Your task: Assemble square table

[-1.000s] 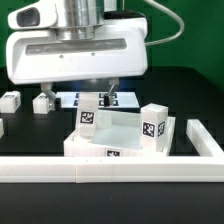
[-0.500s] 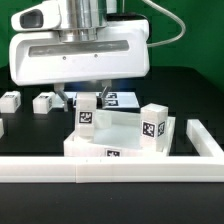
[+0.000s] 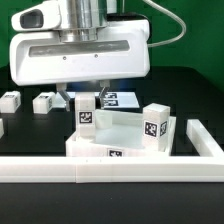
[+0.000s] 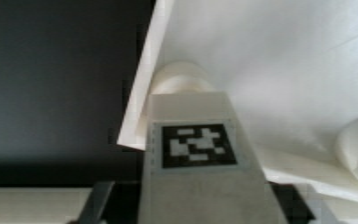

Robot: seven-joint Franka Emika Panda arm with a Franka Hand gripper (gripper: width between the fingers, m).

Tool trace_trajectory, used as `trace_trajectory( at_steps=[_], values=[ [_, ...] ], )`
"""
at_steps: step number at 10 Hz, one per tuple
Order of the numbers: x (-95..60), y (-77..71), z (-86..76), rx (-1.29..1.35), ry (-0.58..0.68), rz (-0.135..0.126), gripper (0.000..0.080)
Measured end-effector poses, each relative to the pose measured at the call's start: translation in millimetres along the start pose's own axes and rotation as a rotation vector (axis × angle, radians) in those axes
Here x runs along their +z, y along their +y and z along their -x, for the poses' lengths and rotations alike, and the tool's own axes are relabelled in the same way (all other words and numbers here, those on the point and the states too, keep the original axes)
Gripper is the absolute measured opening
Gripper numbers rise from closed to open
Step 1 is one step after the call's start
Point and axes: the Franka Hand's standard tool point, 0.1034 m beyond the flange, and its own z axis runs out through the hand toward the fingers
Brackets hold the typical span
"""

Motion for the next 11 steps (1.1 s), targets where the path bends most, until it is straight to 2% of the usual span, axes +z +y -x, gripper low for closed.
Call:
trace_trajectory(
  at_steps=[4,8,11],
  values=[
    [1.9,-10.6,-2.6,0.242,0.03,-0.004,0.029],
    [3.6,-28.6,-5.6,0.66,0.067,-0.035,0.029],
    [5.8,-51.5,-7.5,0.97,0.074,-0.06,0.029]
  ],
)
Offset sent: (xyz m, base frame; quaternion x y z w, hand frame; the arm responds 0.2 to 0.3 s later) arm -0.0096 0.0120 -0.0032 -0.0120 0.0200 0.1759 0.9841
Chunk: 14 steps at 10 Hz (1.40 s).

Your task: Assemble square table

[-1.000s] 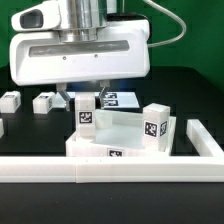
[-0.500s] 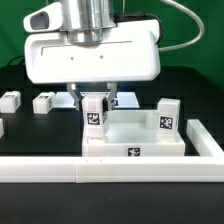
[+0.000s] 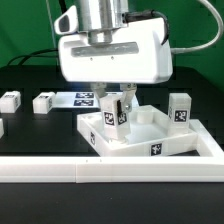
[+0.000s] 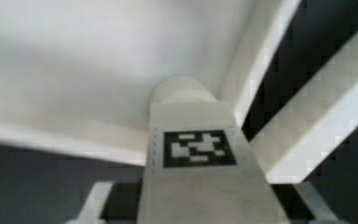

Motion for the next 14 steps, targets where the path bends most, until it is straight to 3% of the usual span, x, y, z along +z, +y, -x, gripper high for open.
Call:
trace_trajectory(
  at_steps=[5,6,7,9,14],
  values=[
    [3.0,-12.7,15.7,0.257,-0.011,-0.012,0.029],
    [3.2,-12.5,15.8,0.252,-0.012,-0.012,0.0373],
    [3.2,-12.6,15.9,0.249,-0.012,-0.012,0.0373],
    [2.4,-13.6,15.6,0.123,-0.015,-0.011,0.0605],
    [5.9,-16.8,22.2,-0.36,-0.05,0.002,0.0649]
  ],
)
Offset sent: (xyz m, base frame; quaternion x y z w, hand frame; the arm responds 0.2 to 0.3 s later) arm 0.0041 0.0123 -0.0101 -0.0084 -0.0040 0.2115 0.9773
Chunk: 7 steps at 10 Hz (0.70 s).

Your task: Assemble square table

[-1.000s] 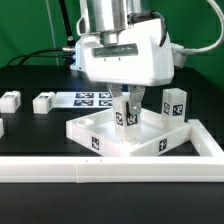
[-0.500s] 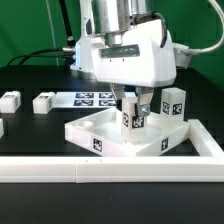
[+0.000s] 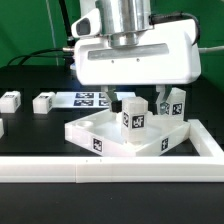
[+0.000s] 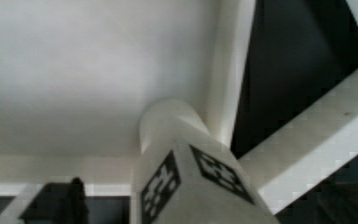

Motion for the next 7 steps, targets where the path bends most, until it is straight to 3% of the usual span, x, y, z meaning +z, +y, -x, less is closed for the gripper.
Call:
trace_trajectory(
  at_steps=[1,5,7],
  values=[
    [0.3,-0.8,0.5,-0.035,-0.003,0.001,0.0649],
    [0.0,-6.1,3.0,-0.397,-0.002,0.044,0.0649],
    [-0.3,-4.3,1.3,-0.565,-0.003,0.048,0.0649]
  ],
)
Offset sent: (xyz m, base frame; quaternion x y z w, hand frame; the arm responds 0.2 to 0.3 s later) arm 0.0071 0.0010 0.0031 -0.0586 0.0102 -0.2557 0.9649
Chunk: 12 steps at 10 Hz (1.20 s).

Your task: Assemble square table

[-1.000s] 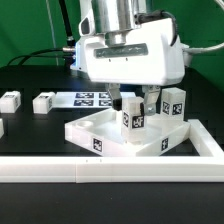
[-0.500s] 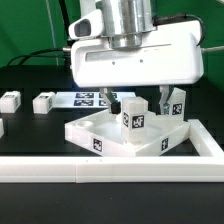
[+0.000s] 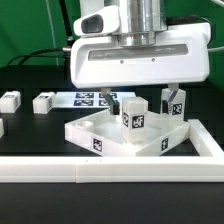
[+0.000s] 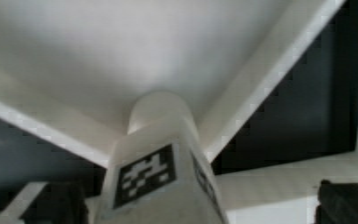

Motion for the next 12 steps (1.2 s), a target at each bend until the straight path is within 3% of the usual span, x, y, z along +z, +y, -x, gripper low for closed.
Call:
trace_trajectory(
  at_steps=[4,5,6,8,12],
  values=[
    [0.1,6.4,-0.3,-0.222,-0.001,0.002,0.0649],
    [-0.1,8.4,-0.6,-0.249,0.0,0.002,0.0521],
    [0.0,8.4,-0.5,-0.244,-0.001,0.002,0.0521],
    [0.0,8.5,-0.5,-0.244,0.0,0.002,0.029],
    [0.0,8.5,-0.5,-0.212,0.0,0.002,0.029]
  ],
)
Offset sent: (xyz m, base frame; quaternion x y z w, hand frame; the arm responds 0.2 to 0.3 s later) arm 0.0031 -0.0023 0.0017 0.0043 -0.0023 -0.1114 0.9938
